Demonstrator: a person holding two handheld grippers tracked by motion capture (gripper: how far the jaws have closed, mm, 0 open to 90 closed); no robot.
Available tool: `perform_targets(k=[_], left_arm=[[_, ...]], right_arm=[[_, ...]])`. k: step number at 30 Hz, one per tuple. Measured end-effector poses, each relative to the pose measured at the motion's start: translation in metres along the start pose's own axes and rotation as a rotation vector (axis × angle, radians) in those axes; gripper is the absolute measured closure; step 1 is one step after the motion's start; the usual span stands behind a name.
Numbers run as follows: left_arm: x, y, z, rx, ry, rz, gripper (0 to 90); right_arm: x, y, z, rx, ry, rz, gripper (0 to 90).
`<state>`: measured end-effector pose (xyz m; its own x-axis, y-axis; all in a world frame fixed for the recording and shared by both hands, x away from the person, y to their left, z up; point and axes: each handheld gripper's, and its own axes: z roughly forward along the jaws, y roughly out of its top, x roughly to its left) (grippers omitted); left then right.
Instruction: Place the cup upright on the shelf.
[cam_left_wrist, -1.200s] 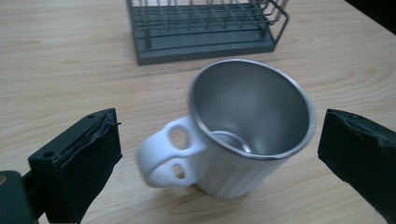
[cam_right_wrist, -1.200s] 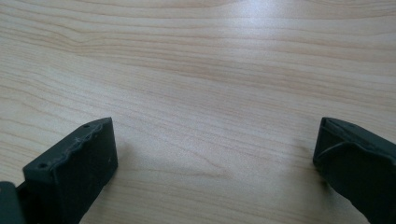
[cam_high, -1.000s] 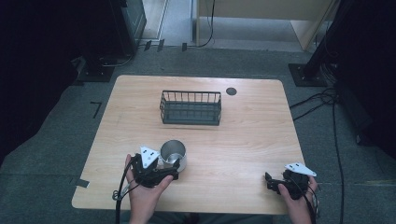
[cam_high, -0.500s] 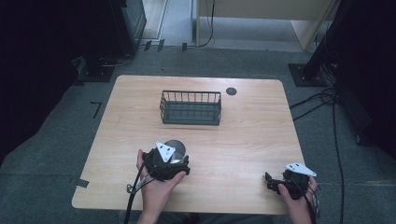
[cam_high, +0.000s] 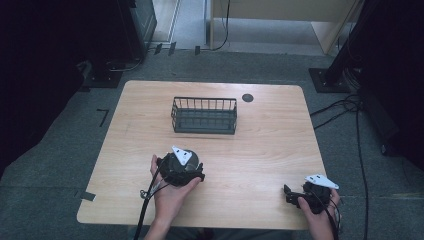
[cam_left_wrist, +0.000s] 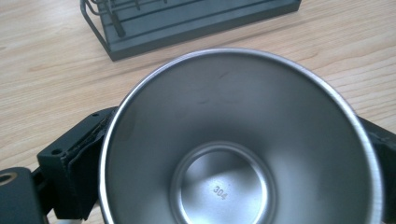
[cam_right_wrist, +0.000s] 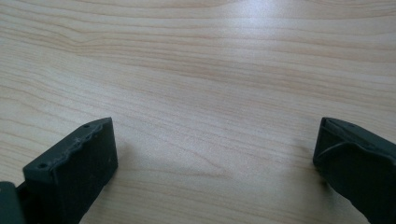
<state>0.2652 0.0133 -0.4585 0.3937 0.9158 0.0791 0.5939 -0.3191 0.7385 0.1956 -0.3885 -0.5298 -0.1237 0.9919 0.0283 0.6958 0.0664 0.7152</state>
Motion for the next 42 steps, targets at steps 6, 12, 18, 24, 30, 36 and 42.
perform_targets(k=[6, 12, 18, 24, 30, 36, 42], left_arm=[[0.001, 0.001, -0.001, 0.009, -0.018, 0.022, 5.8], [0.001, 0.004, -0.001, 0.023, -0.034, 0.046, 6.0], [0.001, 0.005, 0.0, 0.017, -0.03, 0.044, 6.1], [0.004, 0.01, -0.001, 0.013, -0.04, 0.04, 6.1], [0.01, 0.022, -0.003, -0.001, -0.058, 0.026, 6.1], [0.018, 0.038, -0.003, -0.014, -0.067, 0.019, 6.1], [0.027, 0.054, -0.001, -0.018, -0.07, 0.013, 6.1]], right_arm=[[0.0, 0.0, 0.0, 0.001, 0.001, 0.001, 0.0], [0.0, 0.0, 0.0, 0.0, 0.0, 0.0, 0.0], [0.0, 0.0, 0.0, 0.001, 0.001, 0.002, 0.0], [0.0, 0.0, 0.0, 0.0, 0.0, 0.0, 0.0], [0.0, 0.0, 0.0, 0.0, 0.0, 0.0, 0.0], [0.0, 0.0, 0.0, 0.0, 0.001, -0.001, 0.0], [0.0, 0.0, 0.0, -0.001, 0.001, 0.001, 0.0]])
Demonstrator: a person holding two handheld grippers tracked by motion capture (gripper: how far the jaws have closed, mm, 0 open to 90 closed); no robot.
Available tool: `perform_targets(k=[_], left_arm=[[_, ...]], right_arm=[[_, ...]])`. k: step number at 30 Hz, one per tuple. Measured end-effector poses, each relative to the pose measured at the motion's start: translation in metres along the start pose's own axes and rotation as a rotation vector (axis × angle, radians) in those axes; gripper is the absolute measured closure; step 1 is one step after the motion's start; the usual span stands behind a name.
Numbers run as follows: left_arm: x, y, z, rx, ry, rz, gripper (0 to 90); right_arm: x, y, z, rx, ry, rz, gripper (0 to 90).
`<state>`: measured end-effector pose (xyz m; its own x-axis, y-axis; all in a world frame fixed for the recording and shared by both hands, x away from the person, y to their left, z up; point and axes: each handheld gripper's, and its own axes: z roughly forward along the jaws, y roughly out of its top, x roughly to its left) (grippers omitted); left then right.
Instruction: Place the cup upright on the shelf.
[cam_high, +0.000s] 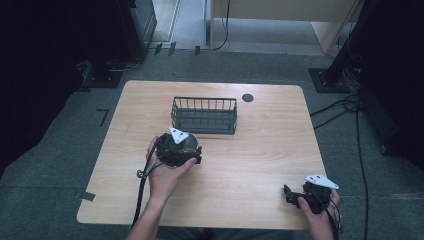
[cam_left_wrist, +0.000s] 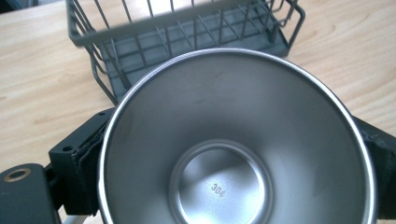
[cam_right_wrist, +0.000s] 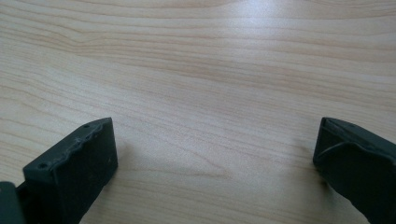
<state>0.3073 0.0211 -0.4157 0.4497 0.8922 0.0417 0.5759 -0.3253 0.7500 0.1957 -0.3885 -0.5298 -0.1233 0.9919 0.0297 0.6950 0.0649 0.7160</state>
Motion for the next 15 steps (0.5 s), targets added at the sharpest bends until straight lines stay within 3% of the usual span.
perform_targets(k=[15], left_arm=[[0.015, 0.039, 0.007, -0.012, 0.003, -0.008, 6.2]], right_arm=[[0.0, 0.0, 0.0, 0.001, 0.0, 0.002, 0.0]])
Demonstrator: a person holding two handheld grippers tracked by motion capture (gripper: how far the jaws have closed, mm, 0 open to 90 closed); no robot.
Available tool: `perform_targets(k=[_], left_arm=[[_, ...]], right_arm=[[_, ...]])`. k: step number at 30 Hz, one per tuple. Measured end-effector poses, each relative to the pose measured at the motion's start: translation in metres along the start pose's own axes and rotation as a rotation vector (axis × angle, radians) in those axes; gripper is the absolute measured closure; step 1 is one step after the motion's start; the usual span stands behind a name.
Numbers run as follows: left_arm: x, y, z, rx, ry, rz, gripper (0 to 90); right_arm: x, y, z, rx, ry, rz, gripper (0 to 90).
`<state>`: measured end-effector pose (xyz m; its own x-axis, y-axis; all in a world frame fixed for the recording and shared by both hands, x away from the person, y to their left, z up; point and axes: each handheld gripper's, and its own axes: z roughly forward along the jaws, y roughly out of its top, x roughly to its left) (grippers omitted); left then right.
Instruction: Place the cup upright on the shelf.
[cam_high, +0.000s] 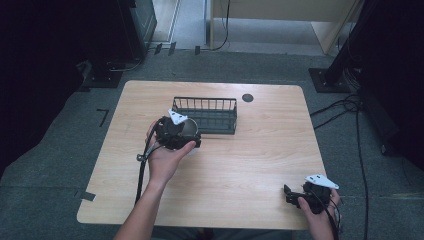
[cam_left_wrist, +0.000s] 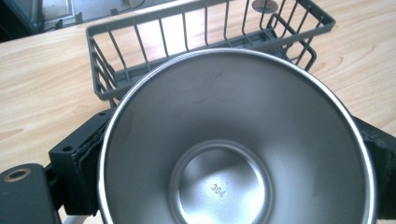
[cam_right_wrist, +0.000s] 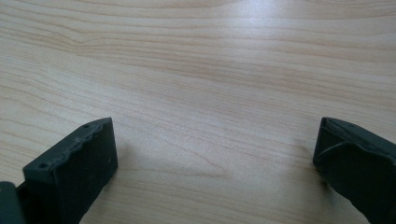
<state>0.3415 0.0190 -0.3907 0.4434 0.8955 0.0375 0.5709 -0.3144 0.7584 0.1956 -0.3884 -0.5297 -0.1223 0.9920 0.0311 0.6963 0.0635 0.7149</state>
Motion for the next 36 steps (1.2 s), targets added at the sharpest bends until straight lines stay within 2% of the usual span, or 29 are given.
perform_targets(k=[17, 18, 25, 28, 36], left_arm=[[-0.001, 0.035, 0.005, -0.02, 0.038, -0.003, 6.2], [-0.001, 0.042, 0.006, -0.023, 0.042, -0.001, 6.2], [-0.007, 0.068, 0.005, -0.047, 0.051, 0.013, 6.2], [-0.009, 0.072, 0.009, -0.033, 0.045, 0.021, 6.2], [-0.001, 0.093, 0.032, -0.001, 0.057, -0.008, 6.2]], right_arm=[[0.0, 0.0, 0.0, -0.001, 0.0, 0.0, 0.0], [0.0, 0.0, 0.0, -0.001, 0.0, 0.0, 0.0], [0.0, 0.0, 0.0, 0.0, 0.0, 0.0, 0.0], [0.0, 0.0, 0.0, -0.001, 0.0, 0.0, 0.0], [0.0, 0.0, 0.0, -0.001, 0.001, 0.0, 0.0]])
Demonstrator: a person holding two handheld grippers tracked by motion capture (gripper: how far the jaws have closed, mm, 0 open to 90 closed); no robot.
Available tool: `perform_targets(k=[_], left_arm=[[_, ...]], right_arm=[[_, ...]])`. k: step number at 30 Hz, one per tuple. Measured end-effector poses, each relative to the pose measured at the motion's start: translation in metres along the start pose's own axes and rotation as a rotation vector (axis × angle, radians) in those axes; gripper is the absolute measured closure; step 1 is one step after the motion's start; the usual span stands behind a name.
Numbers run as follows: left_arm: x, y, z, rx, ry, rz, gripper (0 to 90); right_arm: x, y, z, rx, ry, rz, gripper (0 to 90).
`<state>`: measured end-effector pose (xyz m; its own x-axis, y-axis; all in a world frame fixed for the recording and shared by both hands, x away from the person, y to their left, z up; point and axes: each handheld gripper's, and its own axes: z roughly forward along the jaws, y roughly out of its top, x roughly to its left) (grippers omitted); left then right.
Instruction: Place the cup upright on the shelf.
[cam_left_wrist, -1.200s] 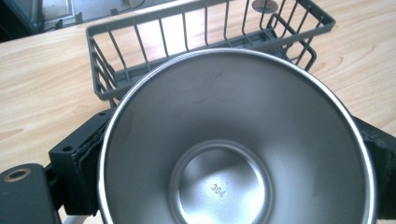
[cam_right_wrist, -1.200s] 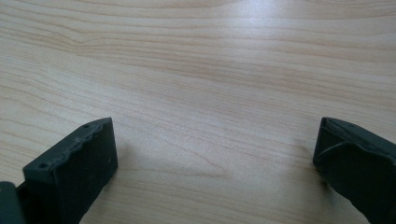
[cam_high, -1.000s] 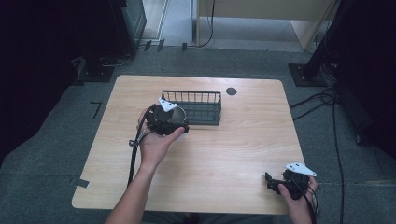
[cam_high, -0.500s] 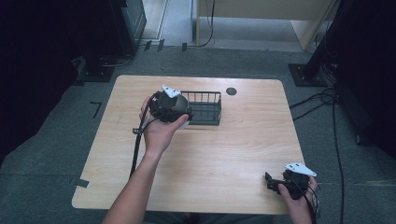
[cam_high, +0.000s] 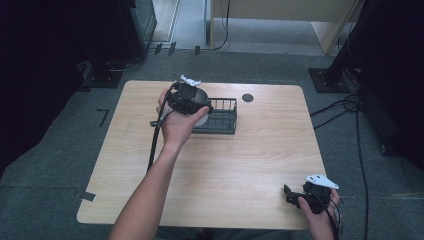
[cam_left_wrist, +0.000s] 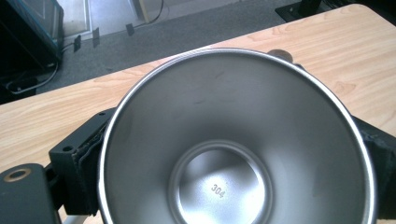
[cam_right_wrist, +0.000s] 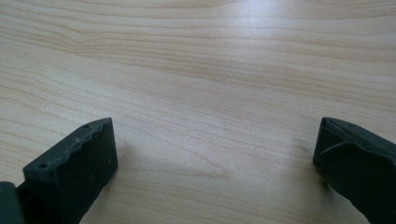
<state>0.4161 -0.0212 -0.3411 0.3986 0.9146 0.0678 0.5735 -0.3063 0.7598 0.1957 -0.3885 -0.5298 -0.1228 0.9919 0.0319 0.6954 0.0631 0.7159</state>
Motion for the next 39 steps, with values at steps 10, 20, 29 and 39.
perform_targets(k=[10, 20, 29, 39], left_arm=[[0.002, 0.019, 0.021, -0.004, 0.001, -0.028, 6.2], [-0.001, 0.024, 0.048, -0.001, 0.004, -0.026, 6.2], [-0.004, 0.017, 0.064, 0.022, 0.015, -0.012, 6.1], [-0.005, 0.001, 0.082, 0.066, 0.012, -0.013, 6.1]], right_arm=[[0.0, 0.0, 0.0, 0.0, 0.0, 0.0, 0.0], [0.0, 0.0, 0.0, 0.0, 0.001, 0.002, 0.0], [0.0, 0.0, 0.0, 0.0, 0.001, 0.002, 0.0], [0.0, 0.0, 0.0, 0.0, 0.001, 0.002, 0.0]])
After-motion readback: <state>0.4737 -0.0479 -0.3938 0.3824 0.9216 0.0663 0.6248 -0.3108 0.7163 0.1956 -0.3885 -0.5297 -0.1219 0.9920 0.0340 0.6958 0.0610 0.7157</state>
